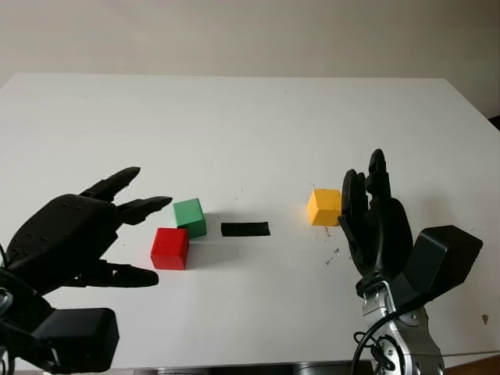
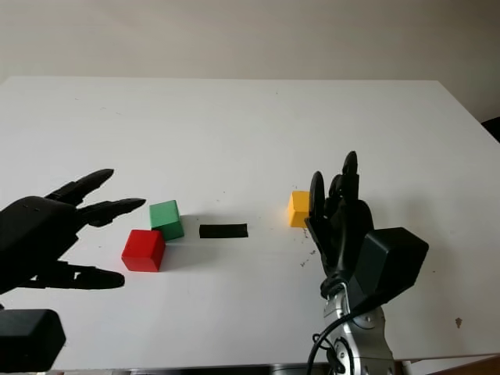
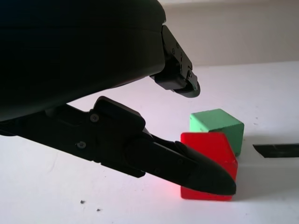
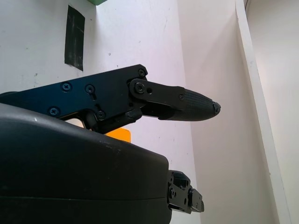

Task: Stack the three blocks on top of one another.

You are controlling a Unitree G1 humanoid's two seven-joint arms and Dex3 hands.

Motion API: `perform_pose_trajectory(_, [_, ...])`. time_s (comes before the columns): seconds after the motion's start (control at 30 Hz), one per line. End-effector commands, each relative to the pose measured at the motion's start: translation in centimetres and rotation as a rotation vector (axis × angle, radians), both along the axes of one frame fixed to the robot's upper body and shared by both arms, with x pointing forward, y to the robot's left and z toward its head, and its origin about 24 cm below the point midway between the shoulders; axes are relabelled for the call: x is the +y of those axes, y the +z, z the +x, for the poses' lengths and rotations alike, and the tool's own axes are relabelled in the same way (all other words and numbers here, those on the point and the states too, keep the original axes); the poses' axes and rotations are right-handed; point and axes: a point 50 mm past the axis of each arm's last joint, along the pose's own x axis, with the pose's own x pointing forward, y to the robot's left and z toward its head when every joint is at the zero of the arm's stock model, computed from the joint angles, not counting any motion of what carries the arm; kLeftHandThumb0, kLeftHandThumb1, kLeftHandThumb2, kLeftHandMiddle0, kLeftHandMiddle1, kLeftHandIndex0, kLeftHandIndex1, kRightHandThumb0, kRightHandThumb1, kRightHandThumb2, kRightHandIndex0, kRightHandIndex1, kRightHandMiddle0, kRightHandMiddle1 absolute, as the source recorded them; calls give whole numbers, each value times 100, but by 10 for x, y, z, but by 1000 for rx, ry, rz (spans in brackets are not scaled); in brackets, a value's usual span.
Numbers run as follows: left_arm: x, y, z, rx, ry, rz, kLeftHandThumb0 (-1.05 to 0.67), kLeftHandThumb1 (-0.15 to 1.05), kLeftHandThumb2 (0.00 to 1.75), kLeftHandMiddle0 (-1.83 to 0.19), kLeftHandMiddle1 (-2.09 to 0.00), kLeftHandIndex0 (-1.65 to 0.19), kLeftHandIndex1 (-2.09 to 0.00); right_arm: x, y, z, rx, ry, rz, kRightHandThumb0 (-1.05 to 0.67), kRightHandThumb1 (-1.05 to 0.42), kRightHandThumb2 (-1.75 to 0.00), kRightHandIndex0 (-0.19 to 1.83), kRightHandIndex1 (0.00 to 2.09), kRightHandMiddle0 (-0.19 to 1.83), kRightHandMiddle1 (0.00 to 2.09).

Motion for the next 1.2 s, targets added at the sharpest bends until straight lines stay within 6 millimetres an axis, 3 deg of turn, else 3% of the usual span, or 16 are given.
perform_pose_trajectory(0.0, [-2, -3, -1, -21, -2, 5, -96, 105, 10, -6, -6, -44, -6, -1, 3, 0, -17, -7, 3, -62, -105, -54, -19, 0, -19, 0])
perform_pose_trajectory(0.1, [-2, -7, 0, -32, 7, 24, -96, 105, 17, -6, -6, -43, -5, -1, 3, 0, -27, -4, -7, -61, -105, -55, -19, 0, -19, 0])
perform_pose_trajectory(0.87, [-2, -12, 1, -44, 37, 55, -94, 105, 19, -13, -6, -56, -15, 0, 3, 1, -24, -4, 4, -61, -105, -54, -19, 0, -19, 0])
perform_pose_trajectory(0.9, [-2, -12, 1, -43, 38, 58, -93, 105, 18, -14, -6, -53, -23, 0, 3, 1, -23, -5, 6, -61, -105, -54, -19, 0, -19, 0])
perform_pose_trajectory(0.93, [-2, -12, 1, -42, 39, 59, -92, 105, 18, -15, -6, -34, -62, 0, 3, 1, -23, -7, 7, -61, -105, -54, -19, 0, -19, 0])
perform_pose_trajectory(1.0, [-2, -12, 1, -34, 41, 68, -91, 105, 17, -15, -5, -12, -103, -1, 2, 1, -28, -2, 3, -61, -105, -54, -19, 0, -19, 0])
perform_pose_trajectory(1.17, [-4, -15, 0, -10, 48, 73, -89, 105, 17, -15, -5, -1, -130, 0, 2, 1, -28, -8, 5, -61, -105, -54, -19, 0, -19, 0])
